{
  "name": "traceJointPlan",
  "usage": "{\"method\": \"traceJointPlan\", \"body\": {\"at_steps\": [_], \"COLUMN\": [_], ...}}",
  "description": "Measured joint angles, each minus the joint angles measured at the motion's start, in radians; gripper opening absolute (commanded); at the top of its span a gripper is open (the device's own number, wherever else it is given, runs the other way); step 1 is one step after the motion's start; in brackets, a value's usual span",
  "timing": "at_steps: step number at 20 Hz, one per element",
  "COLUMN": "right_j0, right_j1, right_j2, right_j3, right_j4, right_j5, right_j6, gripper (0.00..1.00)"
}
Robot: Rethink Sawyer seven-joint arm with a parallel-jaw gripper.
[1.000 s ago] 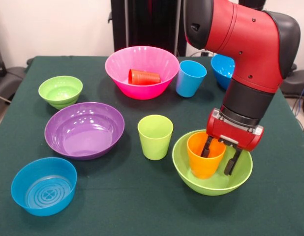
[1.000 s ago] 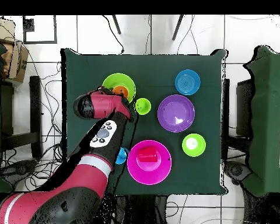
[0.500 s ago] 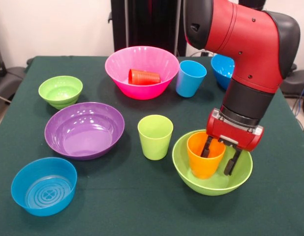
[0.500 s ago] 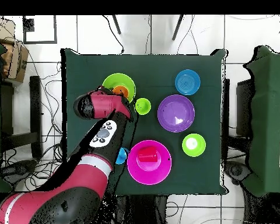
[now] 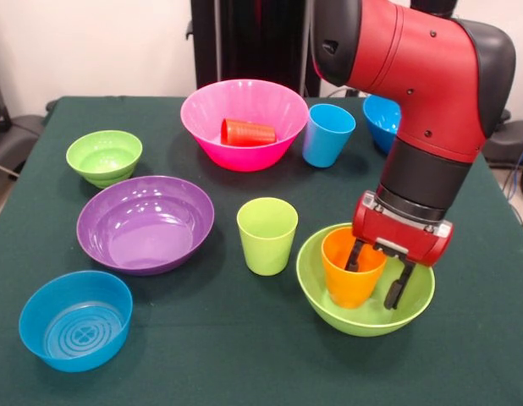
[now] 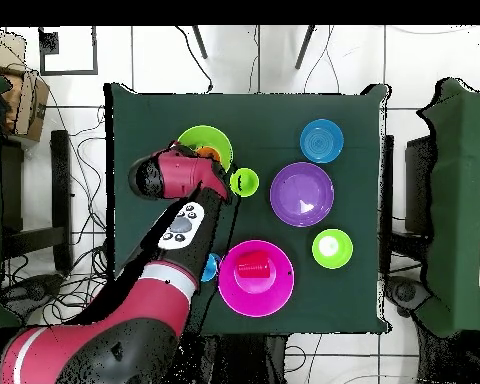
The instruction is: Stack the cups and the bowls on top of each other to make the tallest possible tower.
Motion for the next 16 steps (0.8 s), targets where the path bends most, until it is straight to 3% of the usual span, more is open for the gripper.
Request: {"method": "traceJointPlan", "body": {"at_steps": [16], "right_j0": [-0.021], "right_j1": [0.001], "right_j2": [0.007], "right_j3": [-0.038], "right_j4": [0.0], "right_j5": [0.124], "right_j6": [0.0], "gripper": [1.0]}}
